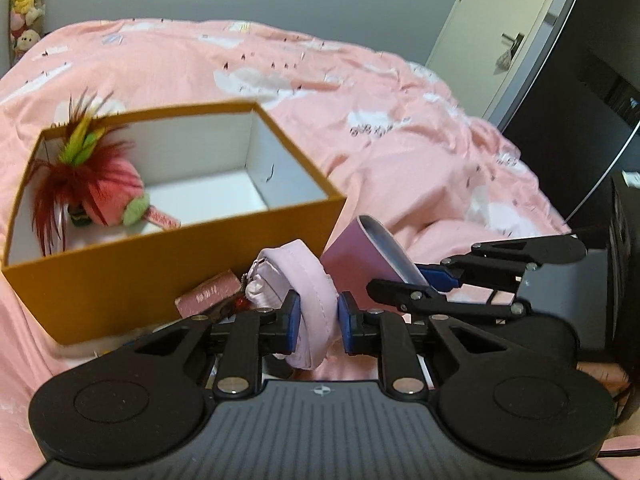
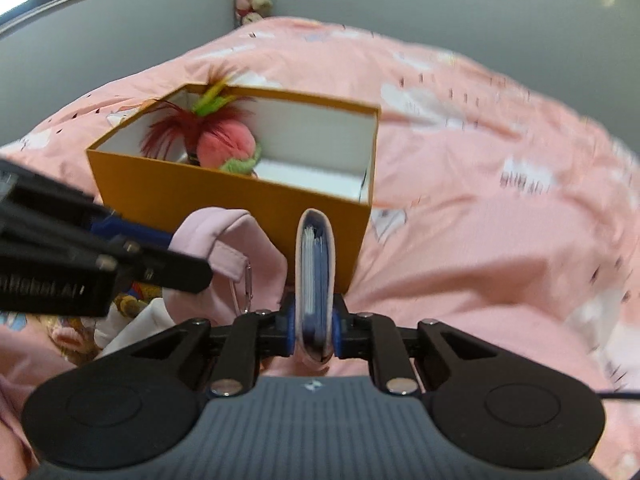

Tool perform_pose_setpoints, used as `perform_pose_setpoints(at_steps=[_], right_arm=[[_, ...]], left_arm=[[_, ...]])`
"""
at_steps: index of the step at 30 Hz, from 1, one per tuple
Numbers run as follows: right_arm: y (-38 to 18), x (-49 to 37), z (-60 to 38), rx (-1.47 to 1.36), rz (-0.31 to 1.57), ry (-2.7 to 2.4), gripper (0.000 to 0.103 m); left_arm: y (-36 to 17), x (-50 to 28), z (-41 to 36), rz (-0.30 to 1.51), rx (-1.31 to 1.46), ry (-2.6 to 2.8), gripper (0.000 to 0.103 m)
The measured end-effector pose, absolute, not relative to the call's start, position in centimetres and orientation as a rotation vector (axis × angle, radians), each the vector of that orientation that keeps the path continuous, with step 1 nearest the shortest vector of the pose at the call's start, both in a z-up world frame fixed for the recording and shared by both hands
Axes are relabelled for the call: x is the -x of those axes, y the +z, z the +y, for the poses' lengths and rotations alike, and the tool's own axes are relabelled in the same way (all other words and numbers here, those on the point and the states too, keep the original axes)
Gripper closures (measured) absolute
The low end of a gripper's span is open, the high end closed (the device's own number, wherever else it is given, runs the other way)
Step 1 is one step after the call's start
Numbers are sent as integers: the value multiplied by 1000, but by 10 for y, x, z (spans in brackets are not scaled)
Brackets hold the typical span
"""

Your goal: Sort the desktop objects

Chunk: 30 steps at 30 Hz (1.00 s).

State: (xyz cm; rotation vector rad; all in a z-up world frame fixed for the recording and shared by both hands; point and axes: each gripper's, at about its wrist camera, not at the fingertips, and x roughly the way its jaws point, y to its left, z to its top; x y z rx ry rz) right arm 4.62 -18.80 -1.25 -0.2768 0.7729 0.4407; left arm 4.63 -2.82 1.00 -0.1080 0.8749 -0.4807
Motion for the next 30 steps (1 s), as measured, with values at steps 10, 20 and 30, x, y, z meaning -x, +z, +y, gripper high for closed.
perform_pose_setpoints(at_steps=[10, 20, 30], right_arm=[[29, -17, -183, 363, 618, 456, 86], [66, -27, -185, 315, 551, 513, 86], [93, -77, -181, 198, 503, 546, 86]], left_arm=[[61, -37, -15, 742, 90, -493, 84], [108, -54, -15, 636, 23, -517, 84], [113, -106, -16, 636, -5, -493, 84]])
